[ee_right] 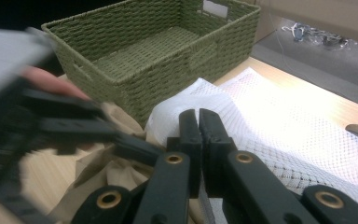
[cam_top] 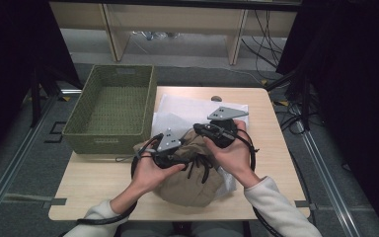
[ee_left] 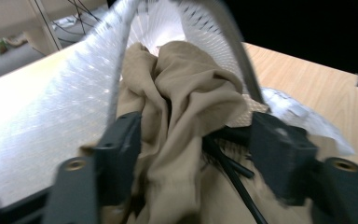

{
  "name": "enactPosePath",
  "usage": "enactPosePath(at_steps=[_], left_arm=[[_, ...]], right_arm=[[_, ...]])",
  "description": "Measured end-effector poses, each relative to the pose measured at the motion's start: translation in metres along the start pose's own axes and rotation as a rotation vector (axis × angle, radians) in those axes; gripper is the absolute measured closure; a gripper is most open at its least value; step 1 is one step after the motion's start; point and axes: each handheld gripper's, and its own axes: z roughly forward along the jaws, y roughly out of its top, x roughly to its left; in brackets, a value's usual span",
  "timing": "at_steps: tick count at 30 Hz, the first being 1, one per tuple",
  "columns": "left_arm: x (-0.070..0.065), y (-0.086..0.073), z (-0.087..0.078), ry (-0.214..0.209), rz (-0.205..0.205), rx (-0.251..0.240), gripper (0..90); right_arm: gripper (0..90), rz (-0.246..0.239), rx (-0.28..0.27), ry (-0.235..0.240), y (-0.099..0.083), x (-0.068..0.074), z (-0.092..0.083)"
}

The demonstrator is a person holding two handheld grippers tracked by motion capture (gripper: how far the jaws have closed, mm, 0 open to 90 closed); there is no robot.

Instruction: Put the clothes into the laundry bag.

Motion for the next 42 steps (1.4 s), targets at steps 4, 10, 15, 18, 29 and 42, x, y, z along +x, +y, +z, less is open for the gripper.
enactPosePath(at_steps=[4, 10, 15, 18, 29, 42], left_arm=[[-0.002, -0.004, -0.023, 0.01, 0.027, -0.013, 25.5], [-0.005, -0.024, -0.043, -0.001, 0.036, 0.039, 21.5], [-0.011, -0.043, -0.039, -0.02, 0.012, 0.083, 19.2], [-0.012, -0.049, -0.03, -0.027, 0.038, 0.138, 18.2], [-0.02, -0.064, 0.005, -0.033, 0.139, 0.222, 57.7], [-0.015, -0.049, 0.006, -0.021, 0.101, 0.155, 88.1]], right_arm=[[89.8, -0.008, 0.001, 0.009, 0.0, -0.001, 0.001], [89.7, -0.018, 0.014, -0.008, 0.0, -0.002, 0.0], [89.8, -0.006, 0.017, 0.005, -0.001, -0.001, 0.002], [89.7, -0.01, 0.019, 0.004, -0.001, -0.001, 0.002], [89.7, -0.011, 0.032, 0.014, -0.002, -0.001, 0.004], [89.7, -0.02, 0.03, 0.014, -0.001, 0.0, 0.003]])
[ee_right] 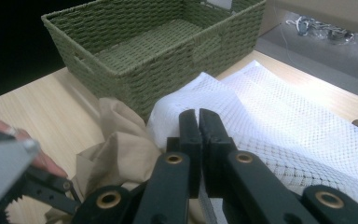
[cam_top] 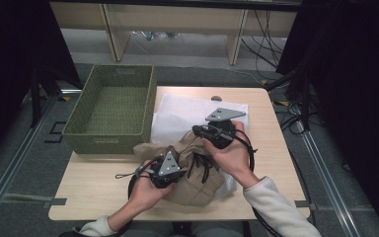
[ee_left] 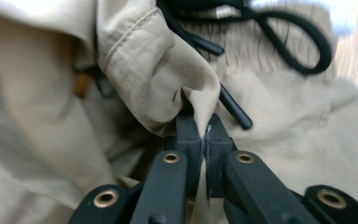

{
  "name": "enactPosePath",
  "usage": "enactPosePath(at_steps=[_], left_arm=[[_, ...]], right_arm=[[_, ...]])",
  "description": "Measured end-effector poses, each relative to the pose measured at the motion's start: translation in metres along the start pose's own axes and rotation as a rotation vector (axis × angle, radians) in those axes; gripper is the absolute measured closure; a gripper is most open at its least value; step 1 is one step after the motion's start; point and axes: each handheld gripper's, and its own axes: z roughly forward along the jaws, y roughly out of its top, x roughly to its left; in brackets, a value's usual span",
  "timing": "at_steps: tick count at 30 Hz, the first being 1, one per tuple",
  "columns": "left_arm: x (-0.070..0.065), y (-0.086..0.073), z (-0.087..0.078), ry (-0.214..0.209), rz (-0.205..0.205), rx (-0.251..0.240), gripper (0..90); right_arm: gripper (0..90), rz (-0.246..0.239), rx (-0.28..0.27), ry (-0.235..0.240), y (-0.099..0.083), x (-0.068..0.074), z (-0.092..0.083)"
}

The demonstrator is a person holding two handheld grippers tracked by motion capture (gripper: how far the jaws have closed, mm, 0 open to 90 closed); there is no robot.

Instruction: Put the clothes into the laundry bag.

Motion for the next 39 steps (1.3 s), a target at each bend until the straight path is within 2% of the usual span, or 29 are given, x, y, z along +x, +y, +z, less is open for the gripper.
enactPosePath(at_steps=[2, 3, 5, 7, 11, 13, 16, 18, 20, 21, 23, 25, 26, 27, 28, 30, 32, 33, 34, 36, 37, 38, 39], left_arm=[[0.002, 0.008, -0.005, 0.015, 0.001, -0.037, 88.3], [0.004, 0.012, -0.007, 0.01, 0.008, -0.047, 88.4], [0.004, 0.021, -0.011, 0.017, -0.001, -0.075, 88.6], [0.006, 0.031, -0.015, 0.029, 0.004, -0.114, 88.7], [0.012, 0.05, -0.025, 0.056, 0.004, -0.176, 88.7], [0.016, 0.057, -0.028, 0.07, 0.013, -0.184, 88.7], [0.018, 0.061, -0.026, 0.074, 0.02, -0.166, 88.7], [0.019, 0.06, -0.02, 0.065, 0.027, -0.142, 88.6], [0.021, 0.056, -0.009, 0.061, 0.03, -0.111, 88.6], [0.023, 0.054, -0.002, 0.062, 0.042, -0.087, 88.6], [0.026, 0.045, 0.015, 0.063, 0.028, -0.059, 88.5], [0.029, 0.037, 0.031, 0.059, 0.037, -0.008, 88.2], [0.03, 0.033, 0.039, 0.053, 0.034, -0.008, 87.9], [0.028, 0.03, 0.044, 0.064, 0.007, -0.013, 87.5], [0.027, 0.028, 0.049, 0.068, 0.004, -0.028, 87.1], [0.026, 0.027, 0.051, 0.06, 0.015, -0.024, 85.3], [0.025, 0.028, 0.05, 0.057, 0.012, -0.032, 82.9], [0.024, 0.028, 0.049, 0.051, 0.003, -0.039, 81.3], [0.027, 0.028, 0.045, 0.023, 0.044, 0.001, 78.6], [0.025, 0.028, 0.04, 0.005, 0.018, -0.011, 70.5], [0.026, 0.028, 0.036, 0.001, 0.026, -0.026, 65.8], [0.025, 0.028, 0.031, -0.009, 0.016, -0.029, 60.3], [0.024, 0.028, 0.027, -0.024, 0.01, -0.049, 54.6]], right_arm=[[89.7, 0.006, 0.001, 0.002, 0.0, 0.002, -0.001], [89.7, -0.006, -0.006, -0.009, 0.001, 0.002, -0.002], [89.8, 0.027, -0.019, 0.008, 0.002, 0.007, -0.003], [89.8, -0.019, -0.031, 0.005, 0.004, 0.007, -0.005], [89.8, 0.004, -0.04, 0.011, 0.006, 0.01, -0.009], [89.8, -0.009, -0.053, 0.009, 0.007, 0.009, -0.011], [89.7, -0.018, -0.065, -0.001, 0.008, 0.009, -0.013], [89.8, -0.008, -0.065, 0.009, 0.008, 0.009, -0.013], [89.8, -0.016, -0.061, 0.004, 0.008, 0.009, -0.012], [89.7, -0.005, -0.063, 0.011, 0.007, 0.01, -0.011], [89.8, 0.002, -0.045, 0.015, 0.006, 0.012, -0.01], [89.7, -0.019, -0.047, 0.009, 0.006, 0.01, -0.007], [89.7, -0.016, -0.039, 0.017, 0.005, 0.01, -0.007], [89.8, -0.017, -0.046, 0.019, 0.005, 0.009, -0.006], [89.8, -0.02, -0.044, 0.027, 0.005, 0.007, -0.005], [89.7, 0.008, -0.031, 0.015, 0.004, 0.006, -0.006], [89.7, 0.005, -0.037, 0.0, 0.003, 0.004, -0.006], [89.7, 0.033, -0.024, 0.01, 0.003, 0.005, -0.006], [89.7, 0.015, -0.03, 0.01, 0.003, 0.003, -0.006], [89.7, 0.015, -0.029, 0.007, 0.003, 0.003, -0.006], [89.7, 0.005, -0.028, 0.006, 0.003, 0.002, -0.006], [89.7, -0.001, -0.028, 0.005, 0.003, 0.001, -0.006], [89.7, 0.019, -0.024, -0.002, 0.003, 0.002, -0.007]])
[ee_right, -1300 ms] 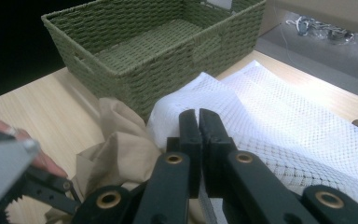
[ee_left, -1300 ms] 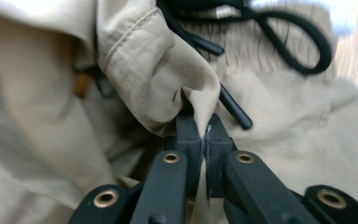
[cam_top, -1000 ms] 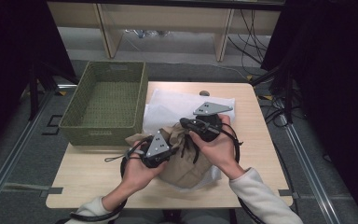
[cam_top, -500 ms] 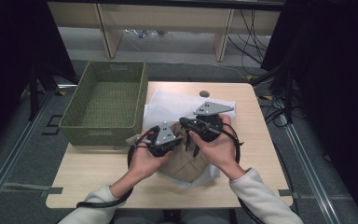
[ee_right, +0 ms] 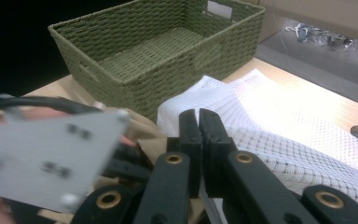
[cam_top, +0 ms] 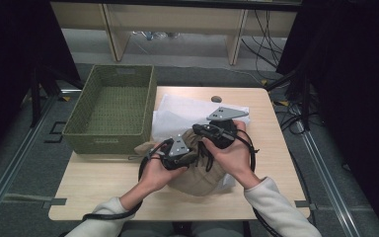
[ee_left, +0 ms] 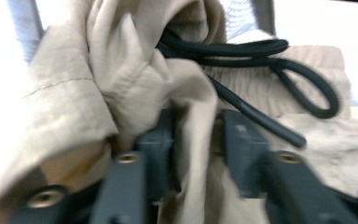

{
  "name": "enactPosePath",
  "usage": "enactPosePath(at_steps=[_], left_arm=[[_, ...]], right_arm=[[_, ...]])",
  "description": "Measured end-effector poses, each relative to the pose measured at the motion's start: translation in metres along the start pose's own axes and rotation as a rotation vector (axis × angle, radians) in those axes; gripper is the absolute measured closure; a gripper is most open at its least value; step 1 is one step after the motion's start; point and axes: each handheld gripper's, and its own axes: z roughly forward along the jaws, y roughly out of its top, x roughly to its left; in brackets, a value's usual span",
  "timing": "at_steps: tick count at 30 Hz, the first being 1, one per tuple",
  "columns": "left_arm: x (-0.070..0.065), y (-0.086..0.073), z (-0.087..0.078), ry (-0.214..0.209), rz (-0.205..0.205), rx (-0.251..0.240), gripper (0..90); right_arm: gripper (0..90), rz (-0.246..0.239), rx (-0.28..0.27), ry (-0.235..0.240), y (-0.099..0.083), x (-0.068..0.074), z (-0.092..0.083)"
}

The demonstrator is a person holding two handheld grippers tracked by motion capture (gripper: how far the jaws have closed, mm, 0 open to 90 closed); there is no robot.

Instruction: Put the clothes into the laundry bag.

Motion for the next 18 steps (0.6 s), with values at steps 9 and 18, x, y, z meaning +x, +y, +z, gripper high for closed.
enactPosePath(at_steps=[9, 18], left_arm=[[0.002, -0.003, -0.061, 0.01, -0.05, -0.098, 37.0], [0.028, -0.027, -0.075, 0.084, -0.047, -0.005, 28.6]], right_arm=[[89.7, -0.007, 0.001, 0.004, -0.001, -0.003, 0.001], [89.7, -0.021, -0.005, 0.013, -0.001, -0.004, 0.003]])
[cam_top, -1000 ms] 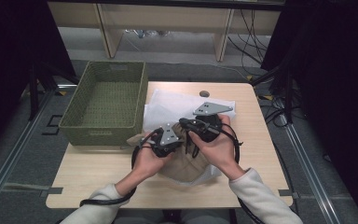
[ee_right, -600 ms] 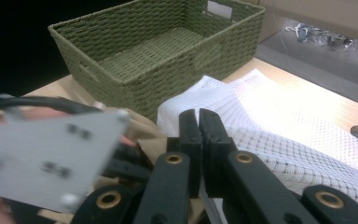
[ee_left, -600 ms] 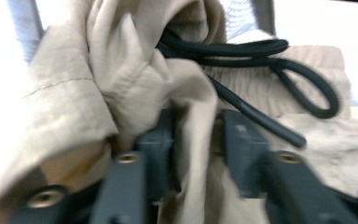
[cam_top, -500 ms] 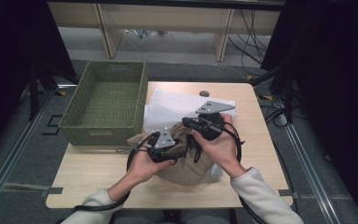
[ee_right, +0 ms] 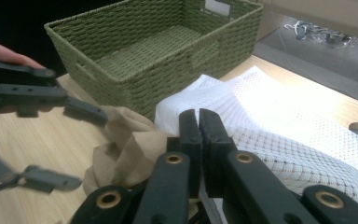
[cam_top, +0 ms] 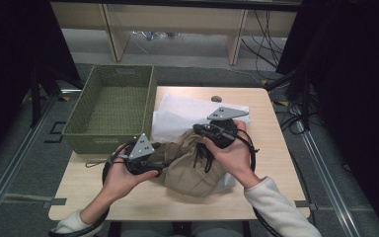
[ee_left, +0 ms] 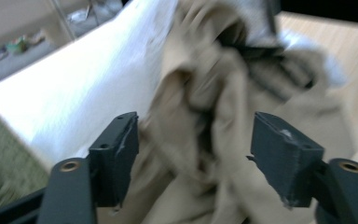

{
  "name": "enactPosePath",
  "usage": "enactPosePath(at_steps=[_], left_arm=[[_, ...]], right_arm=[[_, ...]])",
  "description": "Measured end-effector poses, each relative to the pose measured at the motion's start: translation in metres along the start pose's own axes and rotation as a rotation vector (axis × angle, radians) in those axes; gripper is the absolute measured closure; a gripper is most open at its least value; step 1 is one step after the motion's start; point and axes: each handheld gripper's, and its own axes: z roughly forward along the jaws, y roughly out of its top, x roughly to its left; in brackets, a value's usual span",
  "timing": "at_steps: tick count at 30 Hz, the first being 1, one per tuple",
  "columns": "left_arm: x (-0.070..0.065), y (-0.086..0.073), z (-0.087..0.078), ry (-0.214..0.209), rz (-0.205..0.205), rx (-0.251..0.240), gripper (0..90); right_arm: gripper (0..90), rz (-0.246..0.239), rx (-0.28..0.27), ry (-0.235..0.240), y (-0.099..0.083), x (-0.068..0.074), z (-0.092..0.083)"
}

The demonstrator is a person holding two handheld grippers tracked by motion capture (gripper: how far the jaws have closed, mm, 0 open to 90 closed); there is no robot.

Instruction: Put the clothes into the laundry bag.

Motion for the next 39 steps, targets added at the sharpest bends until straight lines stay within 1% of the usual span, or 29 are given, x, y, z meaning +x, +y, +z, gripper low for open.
enactPosePath(at_steps=[2, 3, 4, 5, 7, 8, 9, 10, 12, 14, 15, 16, 17, 20, 21, 22, 23, 24, 26, 27, 30, 31, 33, 34, 35, 36, 37, 38, 39], left_arm=[[0.009, -0.01, 0.008, -0.017, -0.022, 0.04, 24.7], [0.011, -0.013, 0.01, -0.016, -0.02, 0.059, 22.9], [0.012, -0.017, 0.013, -0.013, -0.023, 0.086, 22.2], [0.013, -0.021, 0.017, -0.015, -0.031, 0.097, 21.2], [0.014, -0.027, 0.024, -0.013, -0.018, 0.133, 18.9], [0.014, -0.03, 0.028, -0.018, -0.014, 0.149, 18.8], [0.014, -0.032, 0.031, -0.029, 0.008, 0.163, 18.7], [0.012, -0.034, 0.035, -0.038, -0.007, 0.181, 18.7], [0.01, -0.037, 0.041, -0.051, 0.017, 0.211, 20.2], [0.008, -0.04, 0.047, -0.078, 0.043, 0.234, 25.7], [0.005, -0.041, 0.051, -0.083, 0.043, 0.247, 28.5], [0.004, -0.042, 0.054, -0.091, 0.049, 0.261, 32.4], [0.002, -0.043, 0.056, -0.096, 0.053, 0.272, 37.2], [-0.003, -0.046, 0.064, -0.095, 0.079, 0.306, 48.9], [-0.002, -0.045, 0.065, -0.112, 0.094, 0.332, 52.4], [-0.002, -0.044, 0.065, -0.117, 0.099, 0.34, 56.2], [-0.002, -0.043, 0.066, -0.113, 0.099, 0.34, 59.9], [-0.003, -0.042, 0.066, -0.113, 0.094, 0.344, 63.7], [-0.003, -0.041, 0.066, -0.119, 0.083, 0.352, 70.8], [-0.003, -0.04, 0.066, -0.117, 0.095, 0.353, 74.1], [-0.004, -0.039, 0.065, -0.101, 0.055, 0.353, 85.5], [-0.004, -0.037, 0.064, -0.104, 0.036, 0.353, 87.2], [-0.003, -0.034, 0.06, -0.096, 0.01, 0.32, 88.6], [-0.003, -0.032, 0.058, -0.097, -0.012, 0.295, 88.8], [-0.004, -0.029, 0.055, -0.092, -0.048, 0.263, 88.9], [-0.005, -0.026, 0.052, -0.092, -0.063, 0.237, 89.0], [-0.006, -0.021, 0.048, -0.097, -0.075, 0.21, 89.0], [-0.007, -0.016, 0.044, -0.101, -0.073, 0.182, 89.1], [-0.009, -0.011, 0.042, -0.108, -0.088, 0.152, 89.1]], right_arm=[[89.7, 0.018, 0.003, -0.003, 0.0, 0.001, 0.0], [89.7, 0.005, 0.001, -0.004, 0.0, 0.0, 0.0], [89.7, 0.006, 0.001, -0.003, 0.0, 0.0, 0.0], [89.7, 0.006, 0.001, -0.004, 0.0, 0.0, 0.0], [89.7, 0.005, 0.002, -0.004, 0.0, 0.0, 0.0], [89.7, 0.025, 0.008, -0.004, -0.001, 0.002, 0.0], [89.7, 0.024, 0.013, -0.005, 0.0, 0.002, 0.0], [89.7, 0.024, 0.013, -0.005, 0.0, 0.002, 0.0], [89.7, 0.022, 0.018, -0.007, 0.0, 0.002, -0.001], [89.7, 0.008, 0.015, -0.015, 0.0, 0.002, -0.001], [89.7, 0.007, 0.014, -0.015, 0.0, 0.002, 0.0], [89.7, 0.022, 0.02, -0.001, -0.001, 0.003, 0.0], [89.7, 0.012, 0.016, -0.003, -0.001, 0.002, 0.0], [89.7, 0.021, 0.02, 0.0, 0.0, 0.002, 0.0], [89.7, 0.021, 0.022, -0.001, 0.0, 0.002, 0.0], [89.7, 0.021, 0.021, 0.001, 0.0, 0.002, 0.0], [89.7, 0.021, 0.022, 0.001, -0.001, 0.002, 0.0], [89.7, 0.003, 0.018, -0.001, 0.0, 0.002, 0.0], [89.7, 0.0, 0.02, -0.001, 0.0, 0.002, 0.001], [89.7, 0.003, 0.024, -0.001, 0.0, 0.002, 0.001], [89.7, 0.004, 0.024, -0.002, 0.0, 0.003, 0.001], [89.6, 0.005, 0.022, -0.005, 0.0, 0.003, 0.001], [89.7, 0.001, 0.022, -0.006, 0.0, 0.003, 0.001], [89.6, 0.005, 0.022, -0.002, 0.0, 0.003, 0.001], [89.7, 0.01, 0.024, 0.001, 0.0, 0.004, 0.001], [89.7, 0.018, 0.028, 0.0, 0.0, 0.004, 0.001], [89.7, 0.006, 0.024, 0.002, 0.0, 0.004, 0.001], [89.7, 0.02, 0.026, 0.0, -0.001, 0.006, 0.001], [89.7, 0.022, 0.017, 0.001, -0.001, 0.007, 0.001]])
